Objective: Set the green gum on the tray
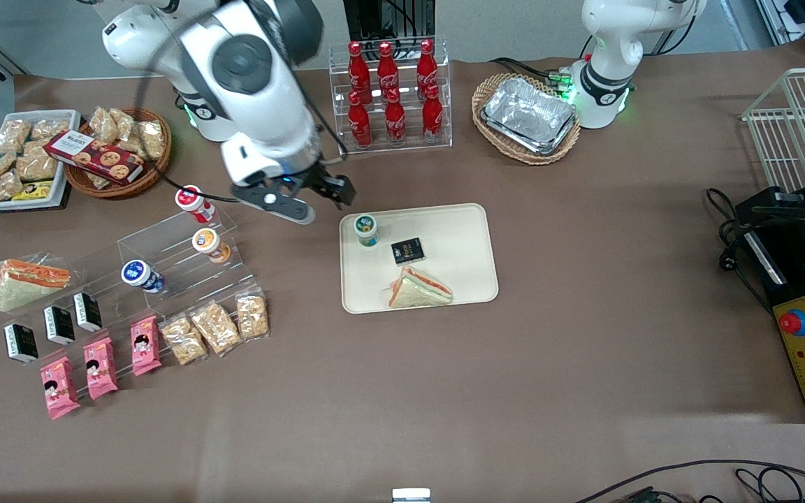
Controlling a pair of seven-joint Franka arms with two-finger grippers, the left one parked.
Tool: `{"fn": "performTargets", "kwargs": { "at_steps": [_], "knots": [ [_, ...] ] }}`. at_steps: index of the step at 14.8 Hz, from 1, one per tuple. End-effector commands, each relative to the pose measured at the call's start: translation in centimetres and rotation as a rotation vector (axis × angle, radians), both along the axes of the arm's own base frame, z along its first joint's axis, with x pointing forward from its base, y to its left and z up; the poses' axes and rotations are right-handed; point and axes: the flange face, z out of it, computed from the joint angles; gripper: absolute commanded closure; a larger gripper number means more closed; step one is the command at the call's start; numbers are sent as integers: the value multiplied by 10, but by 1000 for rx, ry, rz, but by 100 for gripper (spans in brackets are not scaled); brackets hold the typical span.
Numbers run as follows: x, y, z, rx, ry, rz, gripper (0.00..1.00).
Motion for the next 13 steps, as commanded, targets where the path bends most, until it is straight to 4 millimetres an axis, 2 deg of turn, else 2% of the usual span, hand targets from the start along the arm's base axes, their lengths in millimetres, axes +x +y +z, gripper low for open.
{"fn": "performTargets", "kwargs": {
  "at_steps": [1, 3, 6, 7, 10, 13],
  "knots": [
    [29, -50, 33, 10, 25, 161, 0],
    [46, -101, 52, 33, 0, 257, 0],
    [72, -182, 65, 59, -33, 395, 0],
    [80, -213, 67, 66, -43, 416, 0],
    [95, -288, 66, 56, -60, 551, 0],
    [100, -337, 67, -2, -58, 635, 0]
  ]
}}
